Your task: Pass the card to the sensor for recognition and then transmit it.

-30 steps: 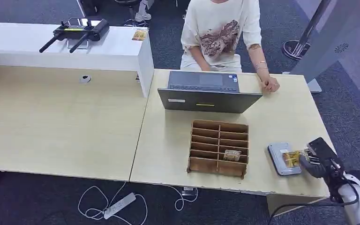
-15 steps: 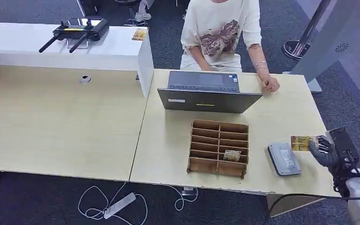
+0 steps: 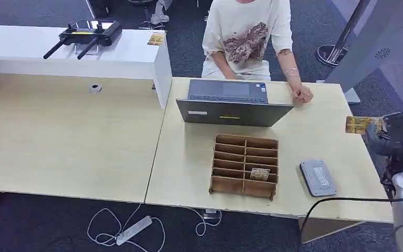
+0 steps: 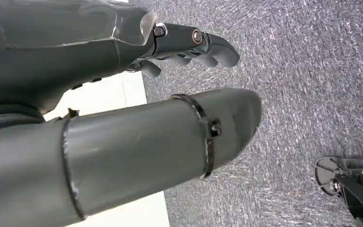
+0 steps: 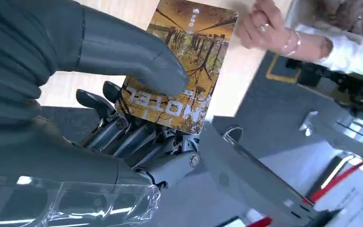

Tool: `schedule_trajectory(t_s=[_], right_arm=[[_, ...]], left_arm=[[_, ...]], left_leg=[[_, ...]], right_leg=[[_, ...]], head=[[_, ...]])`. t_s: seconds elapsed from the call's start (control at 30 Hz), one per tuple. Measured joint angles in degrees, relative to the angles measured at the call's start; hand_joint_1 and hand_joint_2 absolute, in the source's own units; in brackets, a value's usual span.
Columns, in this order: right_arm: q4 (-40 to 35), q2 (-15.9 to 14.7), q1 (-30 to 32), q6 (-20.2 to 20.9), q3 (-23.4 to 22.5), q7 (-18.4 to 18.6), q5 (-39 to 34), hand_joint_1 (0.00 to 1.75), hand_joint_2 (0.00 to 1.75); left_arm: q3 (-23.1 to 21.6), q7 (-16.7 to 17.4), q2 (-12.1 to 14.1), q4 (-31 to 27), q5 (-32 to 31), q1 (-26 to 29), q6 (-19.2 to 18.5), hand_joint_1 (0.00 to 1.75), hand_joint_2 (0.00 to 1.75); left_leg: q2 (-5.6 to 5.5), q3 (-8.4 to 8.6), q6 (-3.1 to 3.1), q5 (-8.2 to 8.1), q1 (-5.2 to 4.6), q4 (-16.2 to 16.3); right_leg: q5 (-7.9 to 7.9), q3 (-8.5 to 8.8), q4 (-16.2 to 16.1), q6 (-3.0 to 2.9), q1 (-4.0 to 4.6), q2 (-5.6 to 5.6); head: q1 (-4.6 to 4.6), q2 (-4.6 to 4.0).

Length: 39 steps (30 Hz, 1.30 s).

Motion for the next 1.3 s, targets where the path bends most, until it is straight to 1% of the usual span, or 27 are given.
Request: schedule_trajectory(t_s=[0.03,0.1,0.2,0.33,0.4,0.47,0.63,0.87,0.97,1.03,1.13,1.23,1.3], right_arm=[[-0.31,0.07,-0.23,-0.37,0.15,0.02,0.54,1.75,1.75],[-1.21,0.2,-0.47,-2.41,0.66,-0.07,2.72,1.75,1.75],[-3.48,0.46,-0.75,-7.31,1.86,0.68,8.29,1.75,1.75],[-8.52,1.13,-1.6,-14.02,4.63,3.67,20.35,1.75,1.75],[-10.38,1.4,-2.52,-16.28,6.44,4.8,26.84,1.75,1.75],[-11.65,1.64,-3.9,-17.66,8.84,5.71,32.66,1.75,1.75],[-13.12,2.3,-5.94,-17.9,11.72,6.56,34.4,1.75,1.75],[-13.4,2.69,-6.43,-17.99,12.79,6.58,34.55,1.75,1.75],[-13.22,2.99,-7.67,-18.78,13.75,7.52,39.61,1.75,1.75],[-11.27,4.1,-11.47,-19.54,15.82,10.18,46.89,1.75,1.75],[-6.61,6.21,-17.72,-19.36,18.82,12.21,52.21,1.75,1.75],[-0.3,8.83,-23.78,-18.52,22.08,12.47,54.83,1.75,1.75],[4.05,10.76,-27.56,-16.8,24.11,11.19,55.67,1.75,1.75]], left_arm=[[0.0,0.0,-0.07,0.0,0.0,0.0,0.0,0.0,0.0],[0.0,-0.02,-0.13,0.0,-0.13,0.02,0.0,0.0,0.0],[0.0,-0.09,-0.17,0.0,-0.96,0.01,-0.04,0.0,0.0],[0.0,-0.33,-0.17,0.0,-2.51,-0.12,-0.44,0.0,0.0],[0.0,-0.63,-0.17,0.0,-3.35,-0.15,-0.7,0.0,0.0],[0.0,-0.63,-0.17,0.0,-3.94,-0.17,-0.94,0.0,0.0],[0.0,-0.65,-0.17,0.0,-4.11,-0.21,-1.18,0.0,0.0],[0.0,-0.63,-0.17,0.0,-4.11,-0.23,-1.18,0.0,0.0],[0.0,-0.63,-0.17,0.0,-4.22,-0.22,-1.22,0.0,0.0],[0.0,-0.63,-0.15,0.0,-4.2,-0.27,-1.33,0.0,0.0],[0.0,-0.76,-0.13,0.0,-4.07,-0.56,-1.68,0.0,0.0],[0.0,-1.0,-0.11,0.0,-3.78,-0.66,-1.81,0.0,0.0],[0.0,-1.22,0.0,0.0,-3.41,-0.67,-1.9,0.0,0.0]], left_leg=[[-0.01,-0.01,0.0,0.0,0.0,0.0],[-0.04,-0.03,0.0,0.0,0.0,0.0],[-0.04,-0.07,0.0,0.0,0.0,0.0],[-0.01,-0.04,0.0,0.0,0.0,0.0],[-0.01,-0.04,-0.01,0.0,0.01,0.0],[0.02,-0.01,-0.02,0.01,0.01,0.0],[-0.04,-0.02,-0.02,0.04,0.01,0.0],[-0.04,-0.06,-0.01,0.03,0.0,0.0],[-0.01,-0.1,-0.01,0.03,-0.01,0.0],[0.23,-0.07,-0.02,0.03,-0.01,0.0],[0.29,-0.02,-0.08,0.08,0.01,0.0],[0.22,-0.04,-0.1,0.14,0.03,0.0],[0.25,-0.02,-0.1,0.14,0.03,0.0]], right_leg=[[0.0,0.0,0.0,0.0,0.0,-0.02],[-0.01,0.0,0.0,0.01,0.0,-0.06],[0.0,0.0,0.01,0.01,0.0,-0.06],[0.0,-0.02,0.01,0.0,0.0,0.0],[0.0,-0.02,0.03,0.0,0.01,0.0],[0.0,-0.02,0.04,0.0,0.01,0.01],[0.0,-0.01,0.04,0.0,0.01,-0.07],[0.0,0.0,0.02,0.0,0.0,-0.06],[0.01,-0.03,0.04,0.0,-0.01,-0.03],[0.06,-0.1,0.09,-0.05,0.0,0.17],[0.08,-0.13,0.13,-0.09,0.01,0.2],[0.08,-0.13,0.18,-0.09,0.02,0.15],[0.09,-0.14,0.21,-0.1,0.03,0.18]], head=[[0.02,0.0],[0.0,0.0],[0.0,0.0],[0.0,0.0],[0.0,0.0],[0.0,0.0],[0.02,0.0],[0.02,0.0],[0.0,0.0],[0.02,0.0],[0.02,0.0],[0.02,0.0],[-0.02,0.0]])
